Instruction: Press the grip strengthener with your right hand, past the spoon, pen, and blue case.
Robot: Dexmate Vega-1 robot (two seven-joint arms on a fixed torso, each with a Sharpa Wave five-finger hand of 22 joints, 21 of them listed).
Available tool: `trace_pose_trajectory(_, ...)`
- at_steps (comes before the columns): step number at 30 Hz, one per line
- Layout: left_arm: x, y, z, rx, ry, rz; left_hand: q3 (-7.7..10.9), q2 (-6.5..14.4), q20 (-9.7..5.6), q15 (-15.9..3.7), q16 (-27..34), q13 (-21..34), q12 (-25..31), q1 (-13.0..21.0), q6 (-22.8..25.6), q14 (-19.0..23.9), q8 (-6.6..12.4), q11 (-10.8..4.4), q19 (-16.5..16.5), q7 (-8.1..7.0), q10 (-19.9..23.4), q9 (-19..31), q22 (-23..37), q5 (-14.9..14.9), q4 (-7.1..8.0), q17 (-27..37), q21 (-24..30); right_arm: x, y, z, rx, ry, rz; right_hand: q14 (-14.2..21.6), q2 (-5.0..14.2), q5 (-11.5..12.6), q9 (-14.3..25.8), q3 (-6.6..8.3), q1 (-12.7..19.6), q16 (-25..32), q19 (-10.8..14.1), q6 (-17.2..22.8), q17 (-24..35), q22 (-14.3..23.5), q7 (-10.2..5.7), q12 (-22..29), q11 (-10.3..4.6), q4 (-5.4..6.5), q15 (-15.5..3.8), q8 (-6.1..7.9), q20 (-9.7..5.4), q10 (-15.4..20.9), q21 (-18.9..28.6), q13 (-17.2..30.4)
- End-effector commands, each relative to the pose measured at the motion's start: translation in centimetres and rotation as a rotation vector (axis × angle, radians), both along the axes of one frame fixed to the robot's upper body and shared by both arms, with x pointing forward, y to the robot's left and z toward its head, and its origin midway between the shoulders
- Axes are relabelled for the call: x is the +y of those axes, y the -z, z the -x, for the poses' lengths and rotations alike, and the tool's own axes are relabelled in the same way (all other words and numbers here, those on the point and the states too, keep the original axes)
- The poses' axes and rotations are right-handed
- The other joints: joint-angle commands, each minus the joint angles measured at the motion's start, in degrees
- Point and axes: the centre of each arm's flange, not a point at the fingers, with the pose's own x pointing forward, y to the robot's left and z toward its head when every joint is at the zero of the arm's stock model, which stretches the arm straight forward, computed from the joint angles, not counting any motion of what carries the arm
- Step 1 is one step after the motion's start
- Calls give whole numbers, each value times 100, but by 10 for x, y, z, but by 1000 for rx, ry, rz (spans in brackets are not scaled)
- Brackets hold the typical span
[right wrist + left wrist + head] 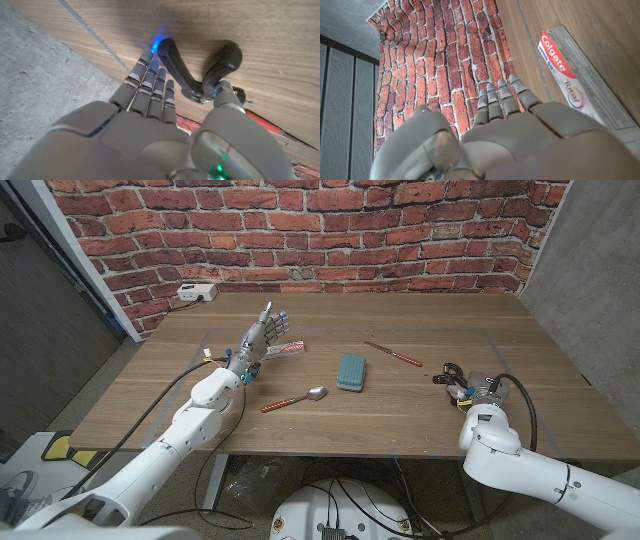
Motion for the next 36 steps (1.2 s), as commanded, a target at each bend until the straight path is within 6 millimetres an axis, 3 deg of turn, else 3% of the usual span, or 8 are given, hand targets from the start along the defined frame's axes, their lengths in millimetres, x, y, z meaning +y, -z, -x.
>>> trace_pose_trajectory(1,-1,2,-4,13,0,6,-27,-10,10,-16,-4,21,2,17,49,67,-1,1,55,-27,58,28,7,-33,0,20,1,-3,-5,-6,82,-18,-26,71,-5,42,34,65,113,36,113,56,18,24,9,28,-9,3,-8,41,-12,69,52,21)
trace_pose_trajectory(26,-3,5,-7,18,1,26,-44,13,29,-19,-5,26,4,23,97,108,1,-14,57,-37,115,30,10,-50,7,23,-15,3,-13,-12,218,8,3,84,1,111,33,187,320,3,167,37,12,26,41,9,-16,-39,-28,19,-32,56,63,20)
trace_pose_trajectory(36,-3,5,-5,20,-7,31,-52,25,42,-12,6,29,-1,26,117,156,0,-21,58,-55,130,31,11,-57,11,24,-22,2,-10,-18,235,4,1,171,21,210,33,428,796,-3,381,88,0,23,9,18,-75,-108,-154,26,-152,125,134,20)
